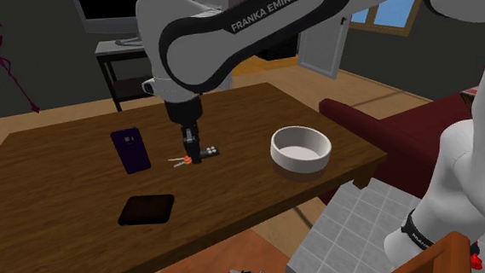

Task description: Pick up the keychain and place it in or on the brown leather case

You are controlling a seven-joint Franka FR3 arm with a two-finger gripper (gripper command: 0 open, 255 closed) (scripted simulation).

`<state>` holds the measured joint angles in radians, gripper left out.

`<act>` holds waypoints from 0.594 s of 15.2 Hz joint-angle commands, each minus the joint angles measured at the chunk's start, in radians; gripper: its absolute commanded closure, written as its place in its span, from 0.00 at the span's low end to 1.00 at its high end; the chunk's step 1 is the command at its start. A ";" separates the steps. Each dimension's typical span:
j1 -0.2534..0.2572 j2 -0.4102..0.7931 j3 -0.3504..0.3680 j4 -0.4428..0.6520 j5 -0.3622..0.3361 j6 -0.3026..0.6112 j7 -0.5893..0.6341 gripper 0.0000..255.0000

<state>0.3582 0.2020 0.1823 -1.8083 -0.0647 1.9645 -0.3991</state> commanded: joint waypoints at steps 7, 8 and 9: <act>0.117 0.254 0.036 0.365 -0.053 -0.121 0.145 1.00; 0.134 0.290 0.038 0.422 -0.060 -0.142 0.160 1.00; 0.158 0.344 0.040 0.507 -0.069 -0.175 0.179 1.00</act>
<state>0.4916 0.4936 0.2194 -1.3952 -0.1245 1.8320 -0.2403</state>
